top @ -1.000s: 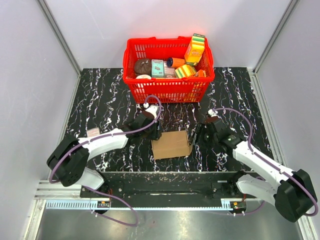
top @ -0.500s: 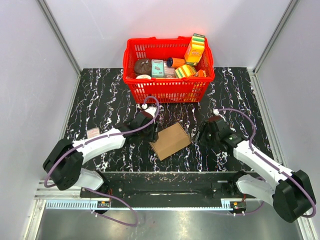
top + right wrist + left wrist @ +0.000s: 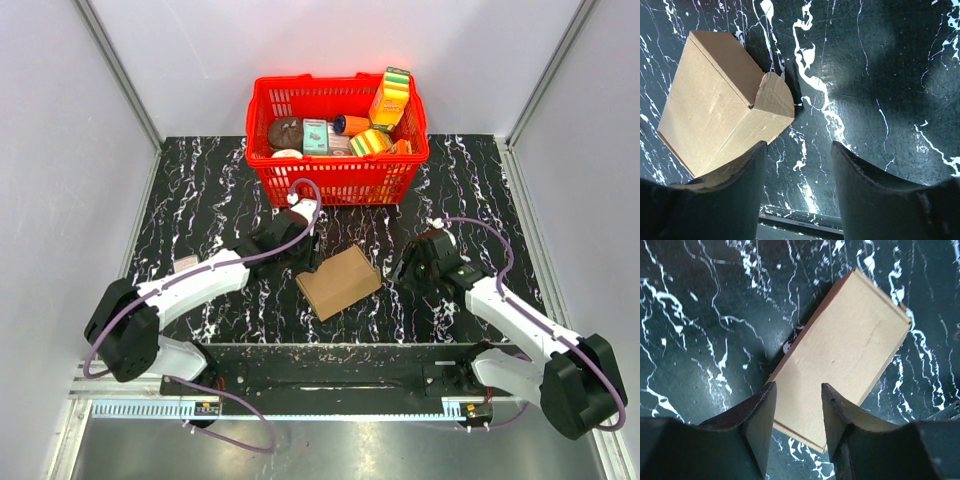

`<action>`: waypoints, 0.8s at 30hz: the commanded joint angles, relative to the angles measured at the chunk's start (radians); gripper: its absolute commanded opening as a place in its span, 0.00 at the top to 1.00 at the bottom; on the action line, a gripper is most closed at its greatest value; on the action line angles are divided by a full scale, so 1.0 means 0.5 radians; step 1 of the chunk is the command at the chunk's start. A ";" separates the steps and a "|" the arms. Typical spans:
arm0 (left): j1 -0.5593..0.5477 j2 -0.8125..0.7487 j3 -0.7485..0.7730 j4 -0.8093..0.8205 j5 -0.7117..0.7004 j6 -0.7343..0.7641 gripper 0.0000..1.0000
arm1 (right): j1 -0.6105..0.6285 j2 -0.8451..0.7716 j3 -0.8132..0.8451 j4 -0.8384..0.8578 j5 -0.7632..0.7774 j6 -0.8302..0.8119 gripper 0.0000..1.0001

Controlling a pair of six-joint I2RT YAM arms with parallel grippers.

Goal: Fold the paper box

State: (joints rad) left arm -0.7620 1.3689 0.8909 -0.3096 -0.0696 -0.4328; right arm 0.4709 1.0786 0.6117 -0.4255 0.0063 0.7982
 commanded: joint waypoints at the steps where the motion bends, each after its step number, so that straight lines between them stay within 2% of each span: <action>1: -0.007 0.124 0.154 0.094 -0.002 0.086 0.55 | -0.018 -0.077 -0.048 0.010 -0.006 0.131 0.42; 3: -0.007 0.164 0.175 0.116 0.013 0.089 0.57 | -0.018 -0.159 -0.125 0.056 -0.061 0.210 0.42; 7: -0.007 0.238 0.166 0.165 0.020 0.095 0.57 | -0.018 -0.335 -0.425 0.420 -0.209 0.348 0.42; 10: -0.007 0.259 0.142 0.196 0.065 0.092 0.58 | -0.018 -0.387 -0.496 0.483 -0.197 0.376 0.40; 17: -0.007 0.253 0.022 0.315 0.127 0.089 0.59 | -0.025 -0.356 -0.466 0.495 -0.074 0.318 0.42; 24: -0.007 0.278 -0.009 0.340 0.191 0.102 0.60 | -0.080 -0.102 -0.294 0.511 -0.025 0.244 0.45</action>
State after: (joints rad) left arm -0.7620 1.5032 0.8875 -0.2031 -0.0059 -0.3954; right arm 0.4576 0.9623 0.3820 -0.2188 -0.0433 0.9463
